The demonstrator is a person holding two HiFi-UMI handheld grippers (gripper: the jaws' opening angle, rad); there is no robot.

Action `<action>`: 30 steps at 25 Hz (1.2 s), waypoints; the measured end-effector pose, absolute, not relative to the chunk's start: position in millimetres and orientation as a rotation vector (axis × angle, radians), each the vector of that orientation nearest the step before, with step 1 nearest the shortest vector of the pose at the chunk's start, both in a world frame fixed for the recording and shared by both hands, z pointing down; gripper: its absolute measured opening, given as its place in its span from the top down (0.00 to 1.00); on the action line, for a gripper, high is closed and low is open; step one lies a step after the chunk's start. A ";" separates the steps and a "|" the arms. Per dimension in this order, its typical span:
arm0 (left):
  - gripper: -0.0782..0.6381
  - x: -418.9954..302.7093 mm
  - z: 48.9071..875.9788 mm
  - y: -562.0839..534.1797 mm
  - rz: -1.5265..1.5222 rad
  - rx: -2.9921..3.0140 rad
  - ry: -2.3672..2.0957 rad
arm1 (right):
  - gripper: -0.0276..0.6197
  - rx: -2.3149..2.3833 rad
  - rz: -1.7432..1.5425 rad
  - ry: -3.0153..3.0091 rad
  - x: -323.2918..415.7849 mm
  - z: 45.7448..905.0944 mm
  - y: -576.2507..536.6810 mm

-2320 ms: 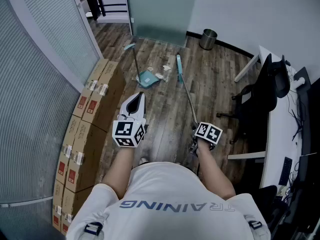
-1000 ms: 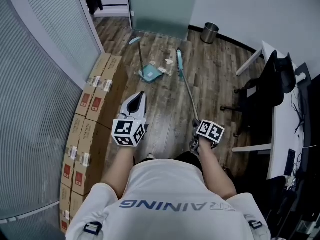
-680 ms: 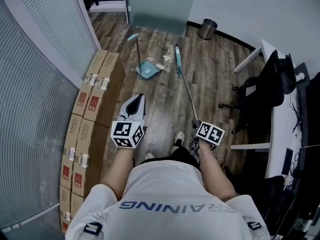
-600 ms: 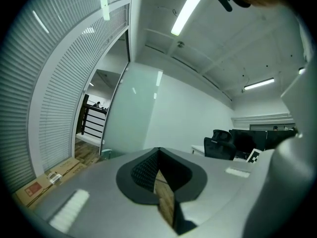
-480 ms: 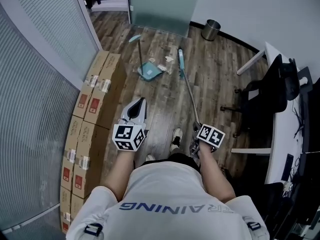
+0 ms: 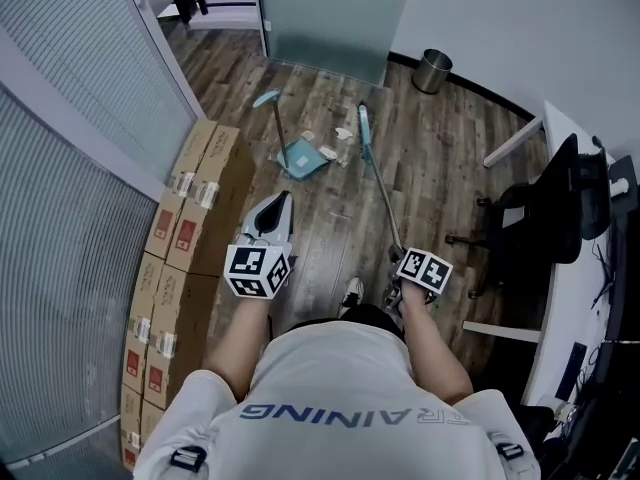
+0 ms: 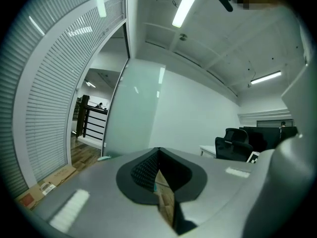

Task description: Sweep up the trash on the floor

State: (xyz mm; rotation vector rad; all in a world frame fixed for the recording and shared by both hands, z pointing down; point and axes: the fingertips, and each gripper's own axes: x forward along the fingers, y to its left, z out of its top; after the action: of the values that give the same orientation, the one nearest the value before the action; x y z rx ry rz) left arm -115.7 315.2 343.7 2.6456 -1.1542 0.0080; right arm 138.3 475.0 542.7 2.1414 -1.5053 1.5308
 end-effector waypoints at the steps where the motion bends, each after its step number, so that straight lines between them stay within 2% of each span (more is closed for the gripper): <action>1: 0.89 -105.9 341.3 308.1 0.007 2.646 -1.159 | 0.80 2.138 1.530 -1.512 147.9 540.9 466.1; 15: 0.89 -5.6 345.4 227.2 0.043 2.566 -1.291 | 0.80 2.022 1.503 -1.601 266.7 548.6 354.4; 30: 0.89 -31.2 384.9 81.6 0.067 2.459 -1.330 | 0.80 1.938 1.563 -1.502 263.3 580.2 225.3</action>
State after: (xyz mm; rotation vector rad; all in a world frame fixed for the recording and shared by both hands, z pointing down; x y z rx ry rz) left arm -31.2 81.6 384.9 2.4588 -1.3303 0.0670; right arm 263.3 225.3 580.2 1.9380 -1.5023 1.5633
